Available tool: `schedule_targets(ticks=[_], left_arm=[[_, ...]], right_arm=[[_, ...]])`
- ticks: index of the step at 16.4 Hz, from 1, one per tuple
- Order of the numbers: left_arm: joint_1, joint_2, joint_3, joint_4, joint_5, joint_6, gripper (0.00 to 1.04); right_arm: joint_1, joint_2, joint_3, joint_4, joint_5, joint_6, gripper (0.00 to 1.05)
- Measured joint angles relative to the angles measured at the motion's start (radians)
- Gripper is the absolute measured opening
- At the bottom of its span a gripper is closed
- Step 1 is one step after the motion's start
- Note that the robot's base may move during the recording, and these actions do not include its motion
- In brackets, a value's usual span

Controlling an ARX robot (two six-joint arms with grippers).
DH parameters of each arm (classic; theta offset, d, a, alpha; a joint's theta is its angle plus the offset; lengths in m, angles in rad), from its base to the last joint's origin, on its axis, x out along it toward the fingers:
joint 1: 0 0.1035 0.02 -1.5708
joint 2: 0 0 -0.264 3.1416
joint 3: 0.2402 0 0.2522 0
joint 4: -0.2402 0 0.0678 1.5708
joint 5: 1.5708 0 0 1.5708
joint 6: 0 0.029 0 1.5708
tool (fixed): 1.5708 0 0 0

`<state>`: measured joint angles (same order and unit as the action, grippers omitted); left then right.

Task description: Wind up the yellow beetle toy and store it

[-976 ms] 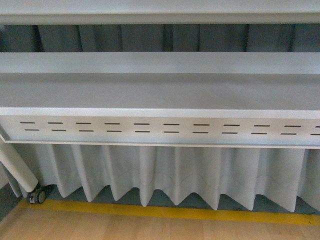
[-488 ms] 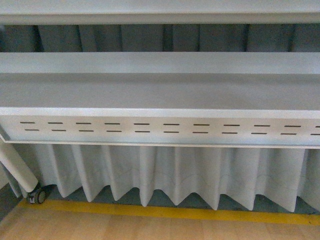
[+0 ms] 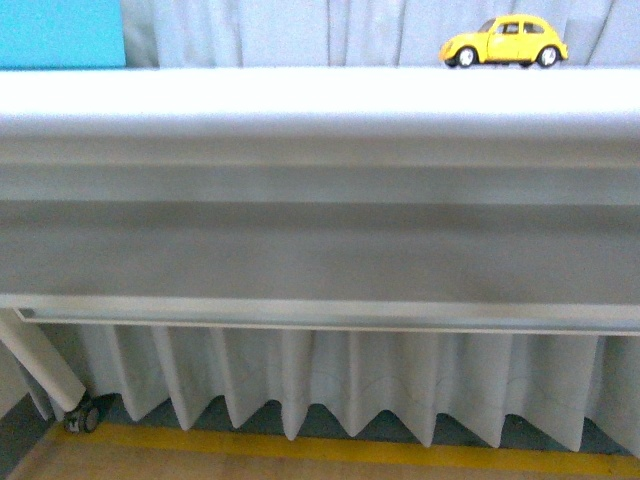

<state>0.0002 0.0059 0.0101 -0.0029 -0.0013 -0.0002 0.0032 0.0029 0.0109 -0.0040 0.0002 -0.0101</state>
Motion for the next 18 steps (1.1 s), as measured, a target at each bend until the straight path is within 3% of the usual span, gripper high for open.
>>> schedule_targets(ticks=[18], left_arm=[[0.0,0.0,0.0,0.0,0.0,0.0,0.98]], right_arm=[[0.0,0.001,0.0,0.001,0.0,0.0,0.98]])
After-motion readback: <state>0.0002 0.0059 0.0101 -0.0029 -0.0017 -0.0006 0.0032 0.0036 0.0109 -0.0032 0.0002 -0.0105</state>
